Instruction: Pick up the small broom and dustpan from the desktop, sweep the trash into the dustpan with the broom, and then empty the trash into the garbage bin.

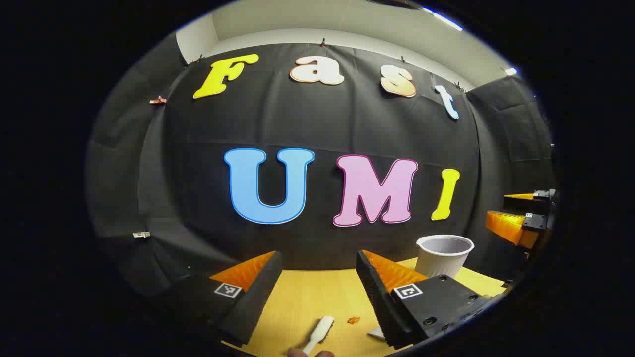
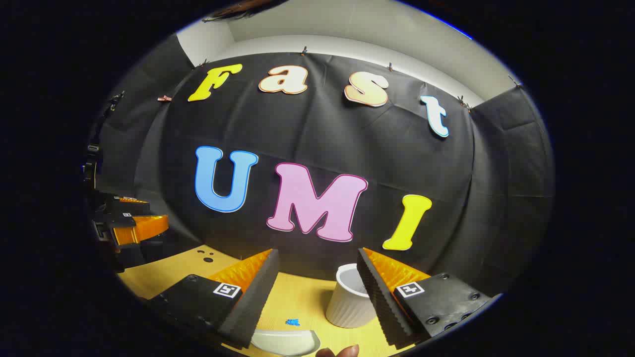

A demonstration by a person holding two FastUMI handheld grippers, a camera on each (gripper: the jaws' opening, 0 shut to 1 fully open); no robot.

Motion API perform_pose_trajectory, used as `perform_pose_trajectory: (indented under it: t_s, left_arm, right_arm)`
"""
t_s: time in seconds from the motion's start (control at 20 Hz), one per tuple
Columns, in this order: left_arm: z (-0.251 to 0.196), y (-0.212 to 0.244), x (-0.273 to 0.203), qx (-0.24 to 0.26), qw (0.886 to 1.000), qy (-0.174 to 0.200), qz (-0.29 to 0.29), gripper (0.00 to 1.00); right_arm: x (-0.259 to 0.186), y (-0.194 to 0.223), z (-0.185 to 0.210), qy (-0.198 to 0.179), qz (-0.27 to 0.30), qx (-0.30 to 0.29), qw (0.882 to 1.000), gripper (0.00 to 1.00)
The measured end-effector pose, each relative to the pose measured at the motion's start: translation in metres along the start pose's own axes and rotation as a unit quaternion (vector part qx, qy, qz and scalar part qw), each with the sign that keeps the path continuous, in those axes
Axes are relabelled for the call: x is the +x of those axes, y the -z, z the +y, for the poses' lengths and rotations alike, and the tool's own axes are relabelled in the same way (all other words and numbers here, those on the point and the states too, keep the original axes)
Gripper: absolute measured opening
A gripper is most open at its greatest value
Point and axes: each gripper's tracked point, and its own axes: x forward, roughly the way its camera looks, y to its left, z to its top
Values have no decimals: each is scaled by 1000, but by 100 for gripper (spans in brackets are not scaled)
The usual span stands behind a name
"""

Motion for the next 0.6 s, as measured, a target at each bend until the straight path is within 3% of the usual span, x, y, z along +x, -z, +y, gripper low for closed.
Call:
perform_pose_trajectory:
  t_s: [0.6]
  left_arm:
    - [1, -5, 4, 11, 1000, 12, -12, 95]
  right_arm:
    - [-1, -1, 4, 10, -7, 1, 1000, 97]
